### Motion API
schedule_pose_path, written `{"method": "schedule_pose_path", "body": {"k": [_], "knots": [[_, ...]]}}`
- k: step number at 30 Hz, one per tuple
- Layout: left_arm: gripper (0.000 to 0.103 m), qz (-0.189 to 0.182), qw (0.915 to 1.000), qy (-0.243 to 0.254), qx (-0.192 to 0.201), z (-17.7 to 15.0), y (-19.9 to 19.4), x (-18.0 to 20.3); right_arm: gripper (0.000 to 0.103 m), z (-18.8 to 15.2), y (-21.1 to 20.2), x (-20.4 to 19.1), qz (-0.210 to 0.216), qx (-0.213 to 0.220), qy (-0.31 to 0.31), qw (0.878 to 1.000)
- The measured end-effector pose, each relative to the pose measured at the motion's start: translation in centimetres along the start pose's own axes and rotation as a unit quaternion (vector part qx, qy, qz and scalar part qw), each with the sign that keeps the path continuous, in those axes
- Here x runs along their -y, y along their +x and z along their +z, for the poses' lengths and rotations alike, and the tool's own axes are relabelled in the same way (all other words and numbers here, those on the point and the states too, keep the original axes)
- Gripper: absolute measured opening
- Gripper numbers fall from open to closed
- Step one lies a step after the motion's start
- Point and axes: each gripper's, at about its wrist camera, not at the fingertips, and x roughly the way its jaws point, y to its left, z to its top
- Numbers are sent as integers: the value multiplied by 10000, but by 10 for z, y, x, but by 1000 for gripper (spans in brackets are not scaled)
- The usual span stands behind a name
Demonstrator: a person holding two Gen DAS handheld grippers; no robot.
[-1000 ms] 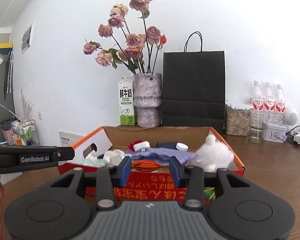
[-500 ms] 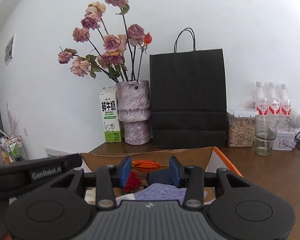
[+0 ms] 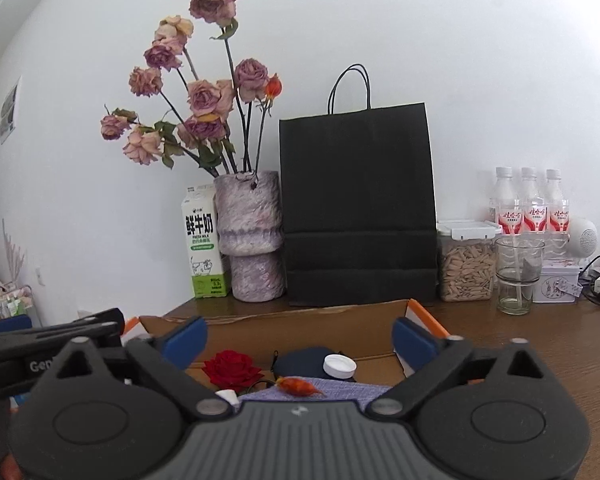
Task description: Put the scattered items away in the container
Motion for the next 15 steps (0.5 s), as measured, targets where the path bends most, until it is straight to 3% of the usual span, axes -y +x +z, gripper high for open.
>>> {"method": "schedule_pose_path", "body": {"k": [15], "knots": [[103,-309,9995,-60,7,-11,-17,-7,103,-5,-33,-13,-156,288,-346,9989]]}}
